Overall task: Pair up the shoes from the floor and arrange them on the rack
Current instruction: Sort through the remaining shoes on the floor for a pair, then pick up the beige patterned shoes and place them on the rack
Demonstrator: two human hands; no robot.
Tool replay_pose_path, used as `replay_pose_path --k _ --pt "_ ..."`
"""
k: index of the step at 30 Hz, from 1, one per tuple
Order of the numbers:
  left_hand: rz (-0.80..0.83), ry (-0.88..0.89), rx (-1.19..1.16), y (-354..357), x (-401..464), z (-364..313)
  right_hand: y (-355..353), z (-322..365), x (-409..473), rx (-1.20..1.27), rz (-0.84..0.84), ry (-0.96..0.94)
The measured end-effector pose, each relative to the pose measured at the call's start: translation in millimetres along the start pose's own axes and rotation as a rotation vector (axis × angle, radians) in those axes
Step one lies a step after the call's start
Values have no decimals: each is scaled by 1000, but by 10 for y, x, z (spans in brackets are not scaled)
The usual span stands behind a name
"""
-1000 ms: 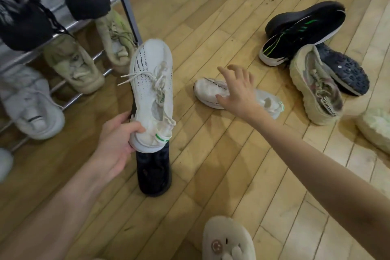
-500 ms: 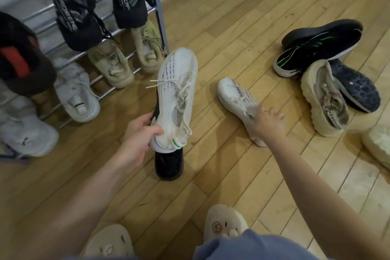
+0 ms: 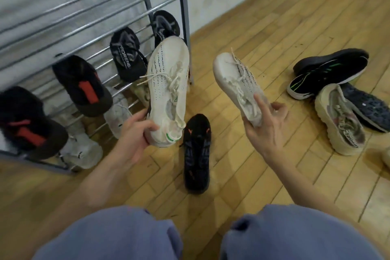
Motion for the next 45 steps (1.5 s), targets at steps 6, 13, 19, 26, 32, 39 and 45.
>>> replay_pose_path --k 6,13,19,26,32,39,45 --pt "-52 75 -44 -273 -60 -428 70 619 363 222 -80 -19" --pt "-128 139 -128 -469 -152 -898 69 1253 667 385 -26 -5" --pt "-175 133 -387 -361 127 -1480 215 2024 1178 352 59 -63" --pt "-201 100 -468 -271 629 -1972 624 2893 1902 279 109 -23" --pt "-157 73 -429 -299 778 -2040 893 3088 2089 178 161 33" --pt "-276 206 -179 -383 642 -1958 757 2803 2007 408 202 -108" --pt "-632 613 222 -390 368 -1503 466 2058 1418 395 158 -357"
Point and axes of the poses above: each hand's wrist, its own x-axis towards the middle knuckle, its own y-axis out of the palm, z = x × y, the point moved 1 cm from there along x, towards the middle knuckle, and after that the axes turned 14 degrees about -z, right-handed, at the moved point
